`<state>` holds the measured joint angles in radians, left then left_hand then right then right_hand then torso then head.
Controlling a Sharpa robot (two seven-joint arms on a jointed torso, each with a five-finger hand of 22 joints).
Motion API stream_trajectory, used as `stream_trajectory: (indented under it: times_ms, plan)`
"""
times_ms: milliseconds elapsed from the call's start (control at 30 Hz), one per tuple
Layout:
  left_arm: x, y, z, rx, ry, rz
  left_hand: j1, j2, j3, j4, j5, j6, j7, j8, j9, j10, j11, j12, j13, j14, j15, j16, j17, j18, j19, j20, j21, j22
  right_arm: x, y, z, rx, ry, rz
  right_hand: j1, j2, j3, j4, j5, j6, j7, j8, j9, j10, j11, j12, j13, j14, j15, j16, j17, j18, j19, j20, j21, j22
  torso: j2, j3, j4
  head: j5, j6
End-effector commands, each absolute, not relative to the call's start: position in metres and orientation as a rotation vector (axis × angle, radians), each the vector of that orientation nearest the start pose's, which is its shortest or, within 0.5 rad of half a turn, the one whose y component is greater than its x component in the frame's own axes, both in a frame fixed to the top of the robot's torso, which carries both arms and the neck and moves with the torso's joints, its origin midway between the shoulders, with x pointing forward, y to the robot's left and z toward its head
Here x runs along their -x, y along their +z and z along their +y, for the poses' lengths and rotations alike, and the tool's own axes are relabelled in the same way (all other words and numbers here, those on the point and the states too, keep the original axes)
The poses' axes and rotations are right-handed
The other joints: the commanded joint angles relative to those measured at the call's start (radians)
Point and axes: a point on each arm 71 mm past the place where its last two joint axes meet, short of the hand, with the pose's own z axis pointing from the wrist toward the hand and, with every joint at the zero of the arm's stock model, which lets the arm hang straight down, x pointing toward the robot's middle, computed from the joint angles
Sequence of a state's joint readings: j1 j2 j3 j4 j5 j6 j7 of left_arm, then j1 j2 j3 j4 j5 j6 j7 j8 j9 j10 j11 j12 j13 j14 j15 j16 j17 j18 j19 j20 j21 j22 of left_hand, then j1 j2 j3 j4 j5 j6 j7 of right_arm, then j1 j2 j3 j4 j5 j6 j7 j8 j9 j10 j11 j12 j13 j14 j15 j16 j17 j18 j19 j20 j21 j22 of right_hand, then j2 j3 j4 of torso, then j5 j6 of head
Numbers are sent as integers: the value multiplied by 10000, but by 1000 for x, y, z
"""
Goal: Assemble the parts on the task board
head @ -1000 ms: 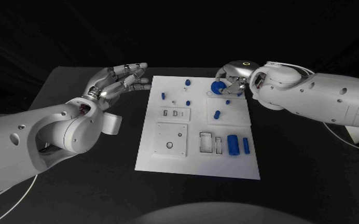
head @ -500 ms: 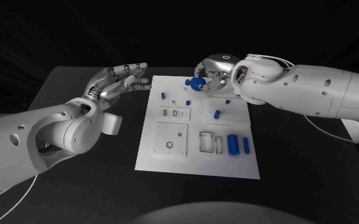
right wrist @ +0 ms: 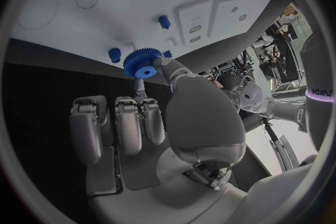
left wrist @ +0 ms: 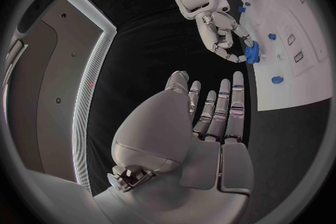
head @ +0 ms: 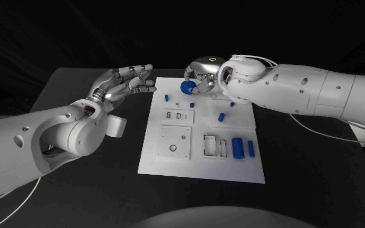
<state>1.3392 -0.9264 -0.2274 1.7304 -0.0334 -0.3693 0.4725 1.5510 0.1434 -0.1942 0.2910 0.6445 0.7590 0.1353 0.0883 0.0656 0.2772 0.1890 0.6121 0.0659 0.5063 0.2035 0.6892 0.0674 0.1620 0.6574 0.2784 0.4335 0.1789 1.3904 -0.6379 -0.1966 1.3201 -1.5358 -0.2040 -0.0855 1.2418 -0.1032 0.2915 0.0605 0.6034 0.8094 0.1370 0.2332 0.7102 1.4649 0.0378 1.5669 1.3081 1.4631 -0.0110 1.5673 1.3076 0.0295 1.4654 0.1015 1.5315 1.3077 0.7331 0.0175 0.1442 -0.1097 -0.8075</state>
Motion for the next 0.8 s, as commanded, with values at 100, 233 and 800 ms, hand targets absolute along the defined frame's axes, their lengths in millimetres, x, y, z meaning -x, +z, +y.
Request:
stream_trajectory:
  times_ms: [100, 233, 800]
  plan:
    - [-446, -162, 192, 9368, -16043, 14843, 79, 10, 55, -14, 51, 7, 70, 48, 6, 15, 65, 57, -12, -1, 38, 53, -12, -141, -48, -7, -40, -10, -535, -166, -148, 4709, 4957, 17199, 55, 77, 107, -12, -43, 252, -160, -90, -22, 1059, 80, 39, 2627, 1077, 76, 35, 2632, -138, 557, 59, -58, 2423, 6, 10, -10, 43, -34]
    - [-446, -162, 192, 9373, -16040, 14849, 79, 10, 55, -14, 51, 7, 70, 48, 6, 15, 65, 57, -12, -1, 38, 53, -12, -141, -48, -7, -40, -10, -538, -169, -146, 4767, 4819, 17360, 59, 74, 133, -23, -46, 236, -147, -141, -58, 1059, 90, 39, 2627, 1077, 84, 35, 2632, -131, 533, 67, -80, 2414, 7, -1, -34, 45, -57]
    - [-446, -162, 191, 9351, -16086, 14881, 83, 7, 61, -14, 51, 11, 72, 50, 7, 15, 69, 61, -12, -1, 41, 58, -12, -145, -55, -7, -42, -11, -544, -175, -147, 4779, 4498, 17701, 66, 103, 240, -53, -102, 167, -127, -341, -203, 1059, 90, 39, 2627, 1077, 98, 35, 2632, -97, 423, 89, -181, 2369, -15, -12, -62, -10, -101]
